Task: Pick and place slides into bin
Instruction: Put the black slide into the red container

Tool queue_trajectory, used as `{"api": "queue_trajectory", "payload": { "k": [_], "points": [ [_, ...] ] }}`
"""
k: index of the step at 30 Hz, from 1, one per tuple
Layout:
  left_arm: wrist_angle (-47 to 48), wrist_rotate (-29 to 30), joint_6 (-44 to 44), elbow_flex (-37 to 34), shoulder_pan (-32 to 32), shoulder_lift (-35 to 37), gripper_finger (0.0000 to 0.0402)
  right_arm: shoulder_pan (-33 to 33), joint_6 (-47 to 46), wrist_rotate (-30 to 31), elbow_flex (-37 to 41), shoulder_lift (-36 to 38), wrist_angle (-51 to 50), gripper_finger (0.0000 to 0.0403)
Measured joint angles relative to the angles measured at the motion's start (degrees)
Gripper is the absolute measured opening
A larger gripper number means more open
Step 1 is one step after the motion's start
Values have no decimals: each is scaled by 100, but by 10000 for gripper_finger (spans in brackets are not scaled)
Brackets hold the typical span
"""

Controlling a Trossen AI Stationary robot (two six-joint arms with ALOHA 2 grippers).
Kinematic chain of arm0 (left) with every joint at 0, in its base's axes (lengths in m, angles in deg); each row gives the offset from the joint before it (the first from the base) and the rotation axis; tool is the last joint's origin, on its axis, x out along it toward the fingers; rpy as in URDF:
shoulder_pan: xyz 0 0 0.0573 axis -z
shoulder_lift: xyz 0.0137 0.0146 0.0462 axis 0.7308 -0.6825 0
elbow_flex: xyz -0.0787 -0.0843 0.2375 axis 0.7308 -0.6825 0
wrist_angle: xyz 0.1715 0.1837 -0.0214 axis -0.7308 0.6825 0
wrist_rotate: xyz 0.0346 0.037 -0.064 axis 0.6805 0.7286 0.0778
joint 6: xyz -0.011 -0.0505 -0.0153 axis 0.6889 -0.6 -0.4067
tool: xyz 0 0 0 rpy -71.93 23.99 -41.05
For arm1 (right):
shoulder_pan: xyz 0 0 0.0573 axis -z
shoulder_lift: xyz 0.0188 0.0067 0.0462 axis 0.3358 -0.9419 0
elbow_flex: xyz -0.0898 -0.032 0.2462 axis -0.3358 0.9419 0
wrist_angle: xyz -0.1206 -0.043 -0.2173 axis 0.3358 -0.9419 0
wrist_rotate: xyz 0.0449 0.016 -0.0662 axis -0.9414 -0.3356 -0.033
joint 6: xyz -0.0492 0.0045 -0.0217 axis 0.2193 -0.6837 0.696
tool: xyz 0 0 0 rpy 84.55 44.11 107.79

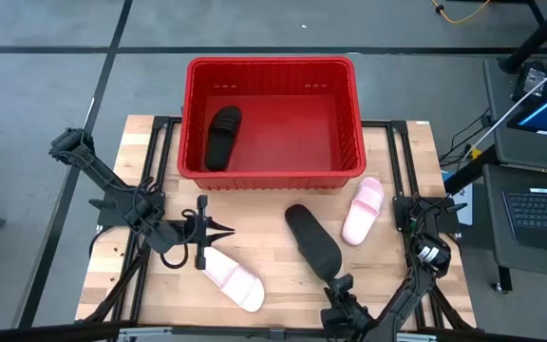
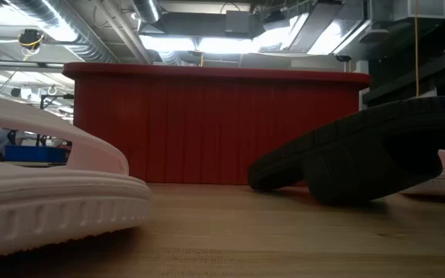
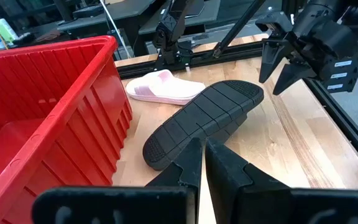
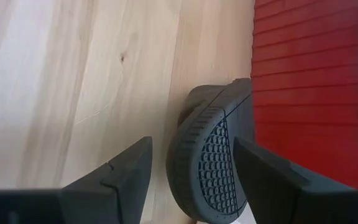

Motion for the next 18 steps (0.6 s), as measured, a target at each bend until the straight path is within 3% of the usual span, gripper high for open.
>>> {"api": "queue_trajectory", "payload": {
  "k": [12,18],
  "points": [
    [4,-2,2,0,0,2,15,29,-32,-236,534,0,55,225],
    [4,0,2,0,0,0,15,149,-655,-243,553,0,-323,225]
  ]
}}
